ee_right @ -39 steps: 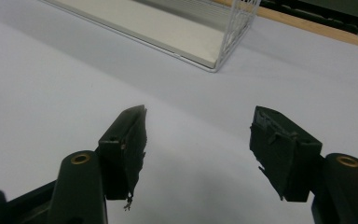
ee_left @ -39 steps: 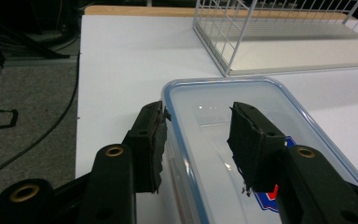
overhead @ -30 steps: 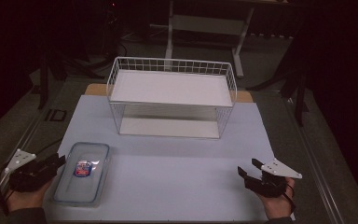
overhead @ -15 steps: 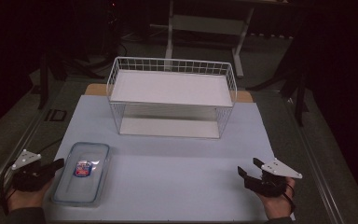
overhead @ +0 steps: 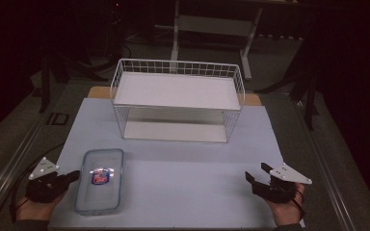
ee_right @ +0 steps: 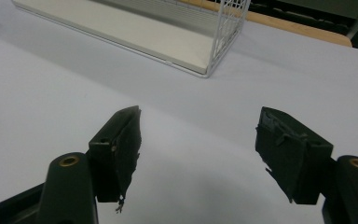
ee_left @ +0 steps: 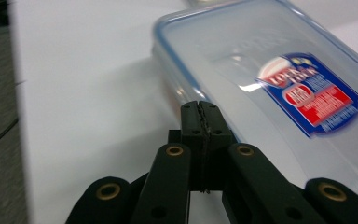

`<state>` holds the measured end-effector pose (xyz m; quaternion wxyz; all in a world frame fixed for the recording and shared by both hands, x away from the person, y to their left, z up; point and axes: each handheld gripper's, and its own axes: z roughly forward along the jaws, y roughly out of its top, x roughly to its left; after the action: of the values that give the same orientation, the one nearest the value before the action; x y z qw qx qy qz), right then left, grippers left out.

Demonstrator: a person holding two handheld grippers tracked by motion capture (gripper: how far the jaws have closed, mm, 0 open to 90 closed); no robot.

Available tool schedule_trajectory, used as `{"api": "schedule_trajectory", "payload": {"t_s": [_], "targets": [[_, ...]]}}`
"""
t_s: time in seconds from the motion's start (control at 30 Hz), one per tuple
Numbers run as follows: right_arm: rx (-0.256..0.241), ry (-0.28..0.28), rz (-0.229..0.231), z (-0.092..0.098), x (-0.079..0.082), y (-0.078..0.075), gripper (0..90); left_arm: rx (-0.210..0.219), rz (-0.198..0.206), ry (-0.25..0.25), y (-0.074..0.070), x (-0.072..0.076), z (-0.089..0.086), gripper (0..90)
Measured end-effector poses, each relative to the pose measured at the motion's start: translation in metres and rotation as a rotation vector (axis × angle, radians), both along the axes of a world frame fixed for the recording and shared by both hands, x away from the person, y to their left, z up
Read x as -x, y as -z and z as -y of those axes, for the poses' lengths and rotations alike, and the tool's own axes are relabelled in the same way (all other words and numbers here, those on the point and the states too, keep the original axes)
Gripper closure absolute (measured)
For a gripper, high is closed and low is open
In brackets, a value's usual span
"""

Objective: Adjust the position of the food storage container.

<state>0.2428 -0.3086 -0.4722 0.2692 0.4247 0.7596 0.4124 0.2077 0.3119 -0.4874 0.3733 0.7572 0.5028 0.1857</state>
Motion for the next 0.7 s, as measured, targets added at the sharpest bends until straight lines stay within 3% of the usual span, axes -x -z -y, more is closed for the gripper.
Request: {"api": "schedule_trajectory", "payload": {"t_s": [0.1, 0.27, 0.47, 0.7], "targets": [[-0.002, -0.002, -0.001, 0.0, 0.0, 0.0, 30.7, 0.014, 0.005, 0.06, -0.001, -0.002, 0.014, 89.9], [0.001, -0.007, -0.004, -0.002, -0.001, 0.0, 30.7, -0.006, 0.003, 0.137, -0.003, -0.004, 0.035, 89.9], [0.002, -0.006, -0.003, -0.002, -0.001, 0.0, 30.7, -0.019, 0.006, 0.248, -0.007, 0.003, 0.061, 89.9], [0.001, -0.008, -0.004, -0.002, -0.001, 0.001, 30.8, -0.003, -0.004, 0.353, -0.009, 0.009, 0.084, 89.9]]}}
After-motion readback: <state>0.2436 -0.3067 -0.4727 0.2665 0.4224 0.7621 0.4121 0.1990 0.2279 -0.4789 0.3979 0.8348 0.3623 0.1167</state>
